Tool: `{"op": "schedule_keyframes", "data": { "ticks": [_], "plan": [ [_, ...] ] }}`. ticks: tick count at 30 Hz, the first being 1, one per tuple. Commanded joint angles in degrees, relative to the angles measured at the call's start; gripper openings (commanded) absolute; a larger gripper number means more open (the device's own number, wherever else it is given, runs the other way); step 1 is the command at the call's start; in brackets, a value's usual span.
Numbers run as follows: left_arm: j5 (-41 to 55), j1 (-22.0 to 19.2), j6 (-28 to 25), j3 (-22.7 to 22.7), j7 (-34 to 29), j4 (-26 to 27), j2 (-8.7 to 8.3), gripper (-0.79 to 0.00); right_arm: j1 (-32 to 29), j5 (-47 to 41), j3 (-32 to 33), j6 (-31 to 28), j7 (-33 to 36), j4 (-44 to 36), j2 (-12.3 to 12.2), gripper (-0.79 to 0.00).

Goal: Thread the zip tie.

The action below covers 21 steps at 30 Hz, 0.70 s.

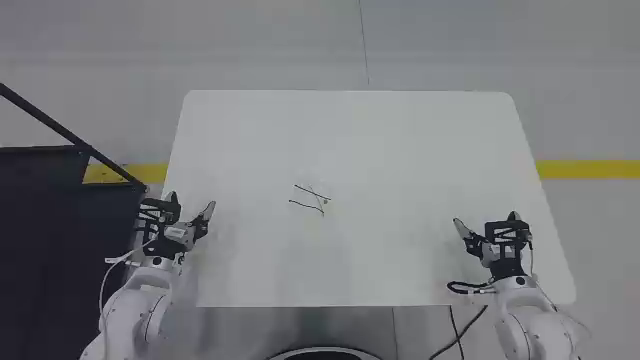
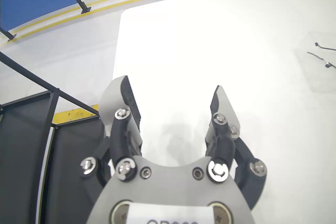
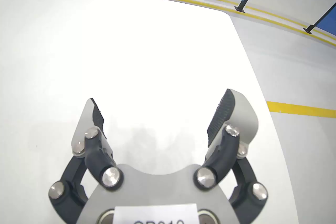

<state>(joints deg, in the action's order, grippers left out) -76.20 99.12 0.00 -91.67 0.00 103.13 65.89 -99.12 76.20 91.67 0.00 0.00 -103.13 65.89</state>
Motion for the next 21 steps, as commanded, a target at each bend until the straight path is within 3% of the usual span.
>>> {"op": "schedule_keyframes", "data": {
  "ticks": [1,11,12,18,21],
  "plan": [
    [0.0,0.0,0.0,0.0,0.0,0.0,0.0,-0.159,0.0,0.0,0.0,0.0,0.0,0.0,0.0,0.0],
    [0.0,0.0,0.0,0.0,0.0,0.0,0.0,-0.159,0.0,0.0,0.0,0.0,0.0,0.0,0.0,-0.001],
    [-0.12,-0.03,-0.08,0.01,0.08,0.04,0.0,0.0,0.0,0.0,0.0,0.0,0.0,0.0,0.0,0.0],
    [-1.77,-0.54,-2.6,0.39,1.2,0.32,-0.01,0.0,0.0,0.0,0.0,0.0,0.0,0.0,0.0,0.0],
    [-1.13,-1.22,-6.9,0.65,-0.88,0.97,-0.16,0.0,0.0,0.0,0.0,0.0,0.0,0.0,0.0,0.0]
  ]
}}
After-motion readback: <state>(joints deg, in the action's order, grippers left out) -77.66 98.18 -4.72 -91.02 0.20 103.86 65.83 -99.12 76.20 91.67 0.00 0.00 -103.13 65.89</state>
